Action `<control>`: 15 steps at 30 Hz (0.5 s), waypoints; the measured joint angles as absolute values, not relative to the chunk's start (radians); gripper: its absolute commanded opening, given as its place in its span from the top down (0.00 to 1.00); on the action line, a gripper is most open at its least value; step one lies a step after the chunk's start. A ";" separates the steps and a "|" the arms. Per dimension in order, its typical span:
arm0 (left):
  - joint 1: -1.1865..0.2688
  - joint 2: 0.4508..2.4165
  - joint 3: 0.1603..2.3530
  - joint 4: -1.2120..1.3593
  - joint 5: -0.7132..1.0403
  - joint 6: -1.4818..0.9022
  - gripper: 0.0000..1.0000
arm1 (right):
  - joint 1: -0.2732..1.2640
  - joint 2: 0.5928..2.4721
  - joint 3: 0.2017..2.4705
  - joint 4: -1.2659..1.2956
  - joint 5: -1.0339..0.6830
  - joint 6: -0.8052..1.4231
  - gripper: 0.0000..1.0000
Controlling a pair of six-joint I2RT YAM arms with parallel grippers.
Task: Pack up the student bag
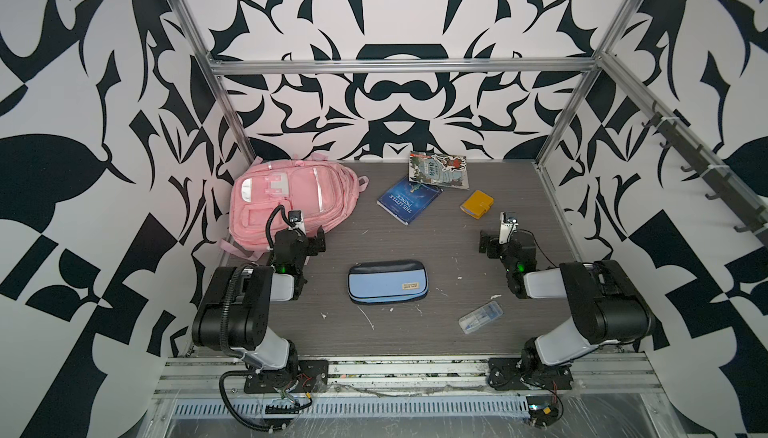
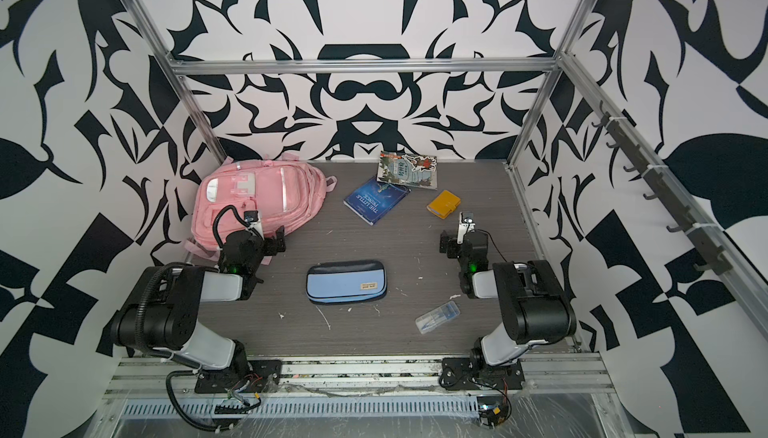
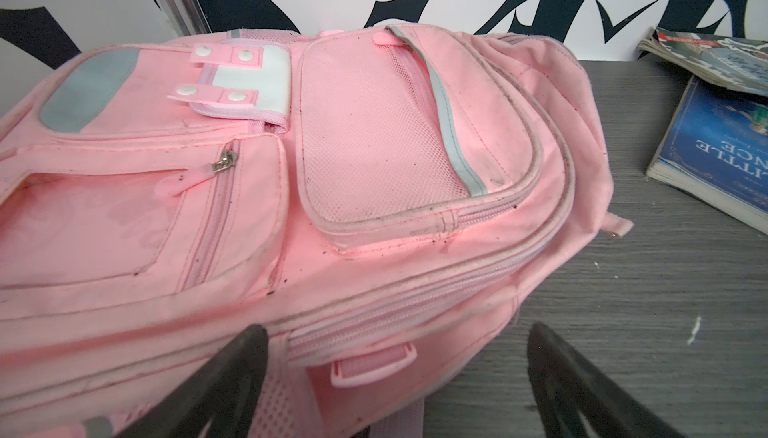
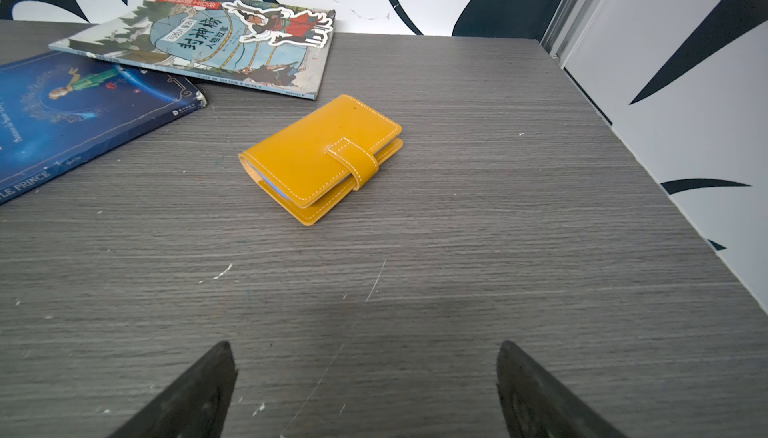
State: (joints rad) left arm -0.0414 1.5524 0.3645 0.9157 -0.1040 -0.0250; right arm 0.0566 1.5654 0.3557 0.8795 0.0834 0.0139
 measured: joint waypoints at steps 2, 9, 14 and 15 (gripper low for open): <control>-0.041 1.552 0.364 0.916 -0.104 -0.025 0.01 | 0.057 1.565 0.356 0.879 0.083 0.014 0.01; -0.041 1.552 0.364 0.916 -0.104 -0.025 0.01 | 0.055 1.565 0.356 0.879 0.082 0.016 0.01; -0.041 1.553 0.364 0.915 -0.104 -0.025 0.01 | 0.047 1.565 0.356 0.879 0.076 0.019 0.00; -0.041 1.553 0.364 0.915 -0.104 -0.025 0.01 | 0.047 1.565 0.356 0.879 0.075 0.019 0.00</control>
